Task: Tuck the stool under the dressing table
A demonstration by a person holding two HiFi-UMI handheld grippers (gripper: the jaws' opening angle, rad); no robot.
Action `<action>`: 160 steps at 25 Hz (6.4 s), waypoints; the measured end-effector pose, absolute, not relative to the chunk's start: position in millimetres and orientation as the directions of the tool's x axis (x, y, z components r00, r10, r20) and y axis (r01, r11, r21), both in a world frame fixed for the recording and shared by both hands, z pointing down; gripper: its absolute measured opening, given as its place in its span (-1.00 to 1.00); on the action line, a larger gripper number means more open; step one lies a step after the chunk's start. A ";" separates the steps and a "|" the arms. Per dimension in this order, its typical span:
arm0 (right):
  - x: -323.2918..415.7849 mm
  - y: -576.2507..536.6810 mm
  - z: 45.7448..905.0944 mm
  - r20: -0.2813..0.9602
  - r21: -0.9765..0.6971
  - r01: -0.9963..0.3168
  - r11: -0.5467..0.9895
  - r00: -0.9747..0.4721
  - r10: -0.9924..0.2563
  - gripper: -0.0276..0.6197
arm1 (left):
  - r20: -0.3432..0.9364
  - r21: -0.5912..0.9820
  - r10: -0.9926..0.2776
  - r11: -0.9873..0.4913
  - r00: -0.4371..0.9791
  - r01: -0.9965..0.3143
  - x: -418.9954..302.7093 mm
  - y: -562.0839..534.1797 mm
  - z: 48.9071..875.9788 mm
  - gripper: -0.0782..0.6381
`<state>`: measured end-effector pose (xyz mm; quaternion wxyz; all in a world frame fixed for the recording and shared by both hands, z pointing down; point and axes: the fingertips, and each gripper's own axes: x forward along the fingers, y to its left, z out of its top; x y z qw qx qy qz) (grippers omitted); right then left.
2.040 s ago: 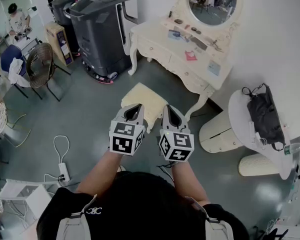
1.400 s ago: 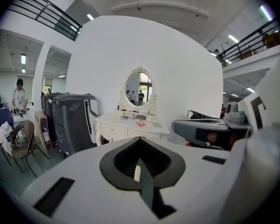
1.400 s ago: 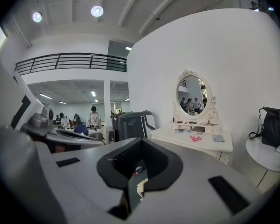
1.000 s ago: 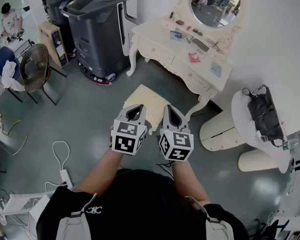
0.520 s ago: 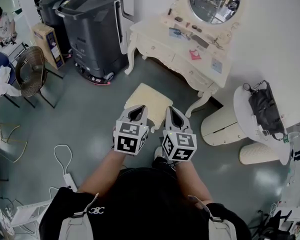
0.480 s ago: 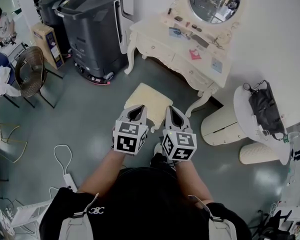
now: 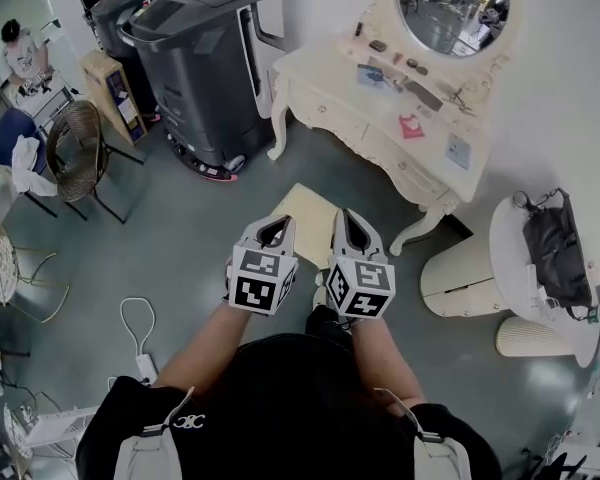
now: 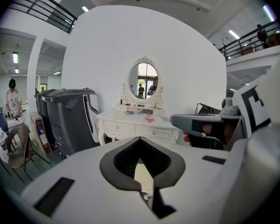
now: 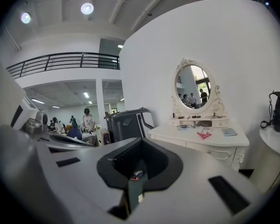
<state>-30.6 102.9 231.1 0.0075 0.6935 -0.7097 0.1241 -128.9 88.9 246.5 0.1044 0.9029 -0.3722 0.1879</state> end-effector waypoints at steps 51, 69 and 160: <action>32.0 -95.4 537.0 0.664 -0.169 -0.940 0.297 -0.331 -0.671 -0.89 | 0.847 0.244 -0.407 -0.276 0.343 -0.930 -92.0 -90.8 579.2 -0.78; 28.4 -49.6 703.2 0.802 -0.204 -0.951 0.234 -0.299 -0.517 -0.89 | 0.737 0.655 -0.332 0.134 0.589 -0.744 -109.6 -53.0 778.7 -0.07; 157.4 -90.6 687.6 0.723 -0.296 -0.945 -0.138 -0.127 -0.679 -0.89 | 0.675 0.325 -0.392 -0.603 0.625 -0.729 75.6 -174.7 687.7 -0.77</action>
